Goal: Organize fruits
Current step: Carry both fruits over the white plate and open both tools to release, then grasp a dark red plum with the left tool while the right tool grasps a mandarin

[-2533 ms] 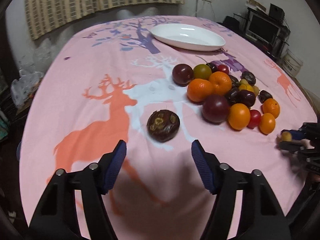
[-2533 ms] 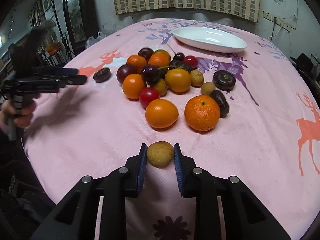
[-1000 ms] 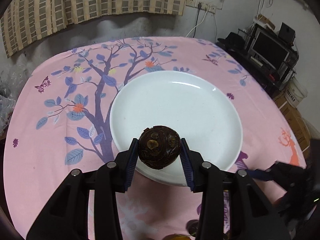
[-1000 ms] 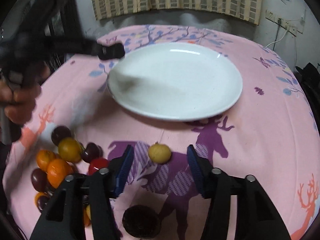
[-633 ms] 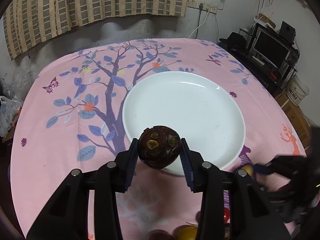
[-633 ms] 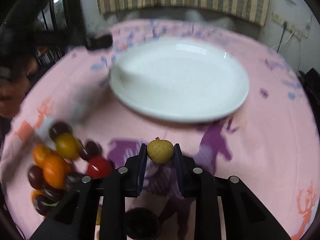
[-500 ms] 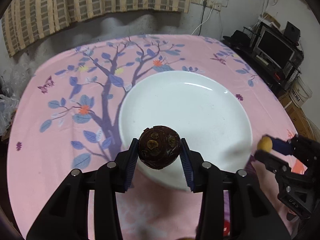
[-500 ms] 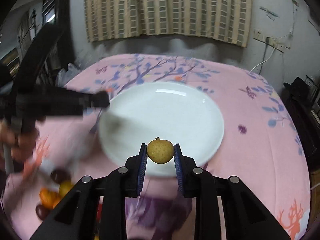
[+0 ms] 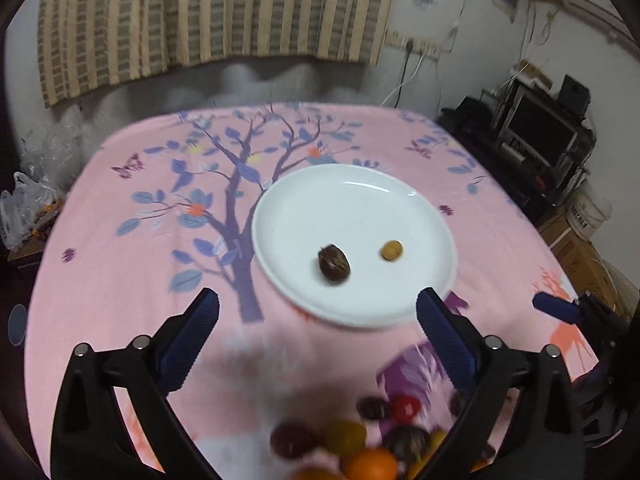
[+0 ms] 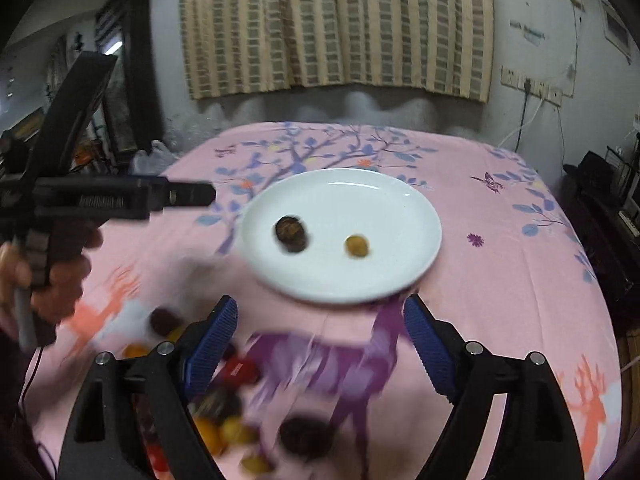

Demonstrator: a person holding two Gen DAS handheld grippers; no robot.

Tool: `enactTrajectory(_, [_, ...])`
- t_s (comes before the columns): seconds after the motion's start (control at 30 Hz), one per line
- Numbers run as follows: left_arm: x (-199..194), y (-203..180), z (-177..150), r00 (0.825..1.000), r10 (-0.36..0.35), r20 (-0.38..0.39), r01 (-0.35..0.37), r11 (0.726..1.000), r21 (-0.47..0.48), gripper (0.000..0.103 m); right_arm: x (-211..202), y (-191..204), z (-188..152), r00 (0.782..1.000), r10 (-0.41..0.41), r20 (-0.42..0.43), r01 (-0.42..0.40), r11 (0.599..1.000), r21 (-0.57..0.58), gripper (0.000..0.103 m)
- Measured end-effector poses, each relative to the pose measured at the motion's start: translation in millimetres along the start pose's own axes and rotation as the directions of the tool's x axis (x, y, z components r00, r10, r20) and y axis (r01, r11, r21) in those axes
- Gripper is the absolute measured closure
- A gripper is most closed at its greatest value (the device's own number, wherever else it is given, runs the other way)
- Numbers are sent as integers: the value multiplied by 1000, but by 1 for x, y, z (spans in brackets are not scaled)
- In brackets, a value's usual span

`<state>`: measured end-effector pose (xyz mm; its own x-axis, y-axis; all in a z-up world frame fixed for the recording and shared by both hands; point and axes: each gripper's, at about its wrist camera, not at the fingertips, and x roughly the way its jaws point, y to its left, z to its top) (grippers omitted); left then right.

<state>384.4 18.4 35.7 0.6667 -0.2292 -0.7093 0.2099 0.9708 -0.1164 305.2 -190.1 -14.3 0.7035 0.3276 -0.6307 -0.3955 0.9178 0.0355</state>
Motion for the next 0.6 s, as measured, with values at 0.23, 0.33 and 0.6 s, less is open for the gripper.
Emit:
enactTrajectory(0.23, [-65, 12, -106, 997, -41, -60, 35, 995, -97, 4, -53, 40, -92, 997, -33, -68, 38, 997, 67, 19])
enactTrajectory(0.33, [-75, 14, -146, 998, -14, -61, 8, 994, -107, 5, -48, 48, -116, 995, -4, -95, 18, 988, 152, 24])
enactTrajectory(0.6, [-93, 22, -200, 997, 37, -64, -43, 995, -87, 5, -20, 51, -135, 988, 67, -136, -21, 949, 315, 40])
